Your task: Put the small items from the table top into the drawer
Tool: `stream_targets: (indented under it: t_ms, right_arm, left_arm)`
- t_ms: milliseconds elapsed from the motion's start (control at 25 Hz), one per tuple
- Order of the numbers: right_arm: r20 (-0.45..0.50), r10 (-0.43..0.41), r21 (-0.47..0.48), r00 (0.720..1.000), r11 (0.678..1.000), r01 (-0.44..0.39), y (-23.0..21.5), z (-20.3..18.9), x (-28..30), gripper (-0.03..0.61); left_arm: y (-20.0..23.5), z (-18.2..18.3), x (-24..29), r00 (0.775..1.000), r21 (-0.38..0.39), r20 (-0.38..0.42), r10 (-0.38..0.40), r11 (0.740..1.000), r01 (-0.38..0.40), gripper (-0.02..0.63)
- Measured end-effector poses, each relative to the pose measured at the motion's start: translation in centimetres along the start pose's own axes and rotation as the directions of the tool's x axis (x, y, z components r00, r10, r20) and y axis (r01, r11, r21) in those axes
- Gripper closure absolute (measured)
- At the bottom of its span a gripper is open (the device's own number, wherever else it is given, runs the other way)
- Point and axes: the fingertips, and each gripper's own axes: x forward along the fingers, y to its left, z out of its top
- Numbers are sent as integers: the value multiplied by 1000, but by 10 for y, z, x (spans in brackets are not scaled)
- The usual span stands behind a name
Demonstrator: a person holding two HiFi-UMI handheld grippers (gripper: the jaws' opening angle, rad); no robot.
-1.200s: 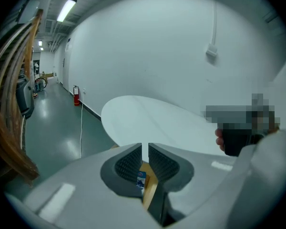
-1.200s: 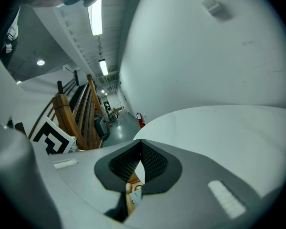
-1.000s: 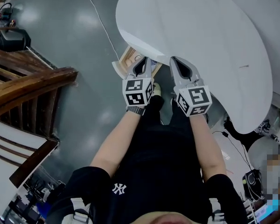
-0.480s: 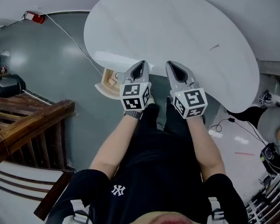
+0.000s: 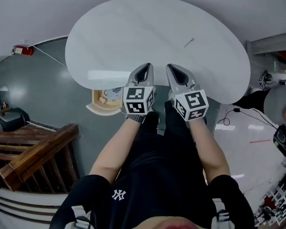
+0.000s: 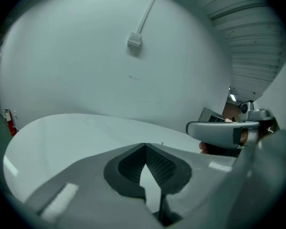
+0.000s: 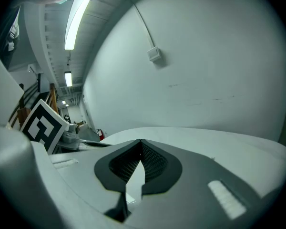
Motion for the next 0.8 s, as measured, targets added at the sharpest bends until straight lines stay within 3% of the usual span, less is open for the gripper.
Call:
stream_targets:
  t_ms: [360,800]
  right_arm:
    - [5,-94,59,996,994,93,-83,-4,-33,555]
    - [-5,-110,105,994,988,110,-159,-7,-37,555]
  left_arm:
    - [-74,6,71,994,114,-56,-97,988,103,612]
    - [-113,5,143,987,191,-123,-104,973,127,610]
